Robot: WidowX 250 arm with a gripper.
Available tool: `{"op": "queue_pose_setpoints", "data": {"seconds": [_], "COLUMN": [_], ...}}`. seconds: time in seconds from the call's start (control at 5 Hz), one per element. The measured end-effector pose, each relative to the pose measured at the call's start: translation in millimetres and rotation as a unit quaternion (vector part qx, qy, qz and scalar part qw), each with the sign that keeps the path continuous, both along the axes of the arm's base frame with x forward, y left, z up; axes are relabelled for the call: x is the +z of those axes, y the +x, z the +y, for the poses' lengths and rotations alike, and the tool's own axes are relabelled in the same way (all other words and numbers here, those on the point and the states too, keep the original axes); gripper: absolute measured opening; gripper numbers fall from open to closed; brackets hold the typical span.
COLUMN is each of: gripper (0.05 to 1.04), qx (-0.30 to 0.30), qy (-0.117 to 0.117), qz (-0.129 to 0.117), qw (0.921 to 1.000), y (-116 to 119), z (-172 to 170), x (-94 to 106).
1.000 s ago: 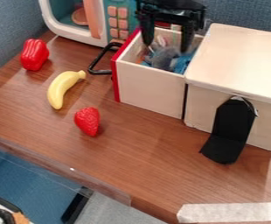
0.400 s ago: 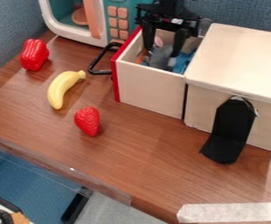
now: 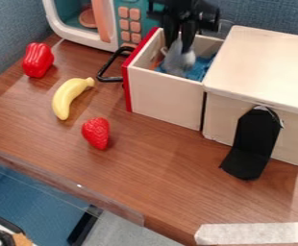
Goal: Take the gray toy from the drawer and put it on the table.
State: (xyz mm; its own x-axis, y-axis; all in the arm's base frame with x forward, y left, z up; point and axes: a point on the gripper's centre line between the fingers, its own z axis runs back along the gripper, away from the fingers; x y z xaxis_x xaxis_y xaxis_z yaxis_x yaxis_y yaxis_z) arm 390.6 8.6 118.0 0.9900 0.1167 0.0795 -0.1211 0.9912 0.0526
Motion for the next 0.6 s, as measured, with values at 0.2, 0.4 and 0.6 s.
{"op": "queue_pose_setpoints", "data": {"seconds": [0.2,0.4,0.6], "gripper": [0.106,0.087,0.086], "qx": [-0.007,-0.023,-0.047], "qy": [-0.022,-0.033,-0.037], "qz": [-0.007,-0.036,-0.024], "qw": [0.9997,0.9985,0.9979], "y": [-5,-26,-70], "z": [-7,-11,-16], "x": [16.6,53.4,66.8]}}
